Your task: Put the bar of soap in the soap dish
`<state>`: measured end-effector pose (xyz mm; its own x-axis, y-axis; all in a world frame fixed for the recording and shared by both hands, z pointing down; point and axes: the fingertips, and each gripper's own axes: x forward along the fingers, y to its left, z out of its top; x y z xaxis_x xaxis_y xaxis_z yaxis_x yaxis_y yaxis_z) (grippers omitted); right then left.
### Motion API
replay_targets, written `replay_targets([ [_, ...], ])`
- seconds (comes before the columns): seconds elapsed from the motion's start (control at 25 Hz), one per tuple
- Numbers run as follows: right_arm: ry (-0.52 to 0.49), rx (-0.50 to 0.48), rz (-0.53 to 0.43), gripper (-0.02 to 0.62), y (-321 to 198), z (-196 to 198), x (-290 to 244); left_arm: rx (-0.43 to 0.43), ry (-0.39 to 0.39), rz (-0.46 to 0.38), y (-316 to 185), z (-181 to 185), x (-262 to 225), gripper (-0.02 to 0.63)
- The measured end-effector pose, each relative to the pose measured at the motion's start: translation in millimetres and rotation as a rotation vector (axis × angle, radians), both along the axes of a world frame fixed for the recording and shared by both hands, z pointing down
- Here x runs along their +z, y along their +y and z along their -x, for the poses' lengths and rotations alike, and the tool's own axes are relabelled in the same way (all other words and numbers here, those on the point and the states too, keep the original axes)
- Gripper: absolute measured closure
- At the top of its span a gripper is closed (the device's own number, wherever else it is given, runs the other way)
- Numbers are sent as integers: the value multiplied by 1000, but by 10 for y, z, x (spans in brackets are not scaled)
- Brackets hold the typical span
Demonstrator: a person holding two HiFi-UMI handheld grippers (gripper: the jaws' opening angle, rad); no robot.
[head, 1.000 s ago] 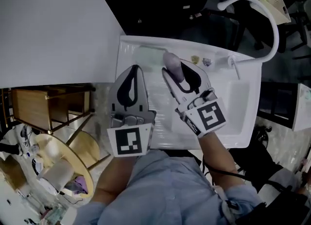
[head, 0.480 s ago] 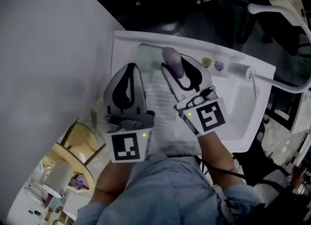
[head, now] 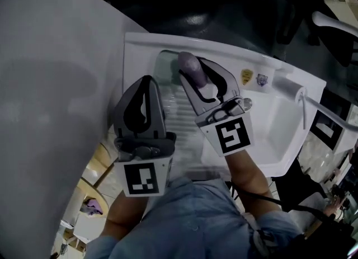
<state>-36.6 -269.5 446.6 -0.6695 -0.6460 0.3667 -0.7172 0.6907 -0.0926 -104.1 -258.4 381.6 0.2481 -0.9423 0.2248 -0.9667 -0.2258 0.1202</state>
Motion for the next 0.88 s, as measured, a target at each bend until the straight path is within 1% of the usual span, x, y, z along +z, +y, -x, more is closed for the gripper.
replay_targets([
  [0.2, 53, -6, -19, 442, -44, 43, 82, -6, 7, -1, -51, 14, 26, 600],
  [0.36, 166, -34, -27, 442, -15, 53, 194, -13, 3, 8, -63, 31, 80, 600],
  [0.48, 225, -51, -34, 440, -3, 65, 249, -19, 7, 14, -69, 31, 100, 600],
  [0.6, 249, -66, -41, 439, -1, 87, 264, -23, 10, 17, -67, 36, 99, 600],
  [0.76, 251, -81, -35, 431, 11, 116, 266, -33, 16, 15, -58, 53, 76, 600],
  [0.88, 260, -101, -16, 406, 41, 136, 280, -37, 20, 12, -44, 68, 48, 600],
])
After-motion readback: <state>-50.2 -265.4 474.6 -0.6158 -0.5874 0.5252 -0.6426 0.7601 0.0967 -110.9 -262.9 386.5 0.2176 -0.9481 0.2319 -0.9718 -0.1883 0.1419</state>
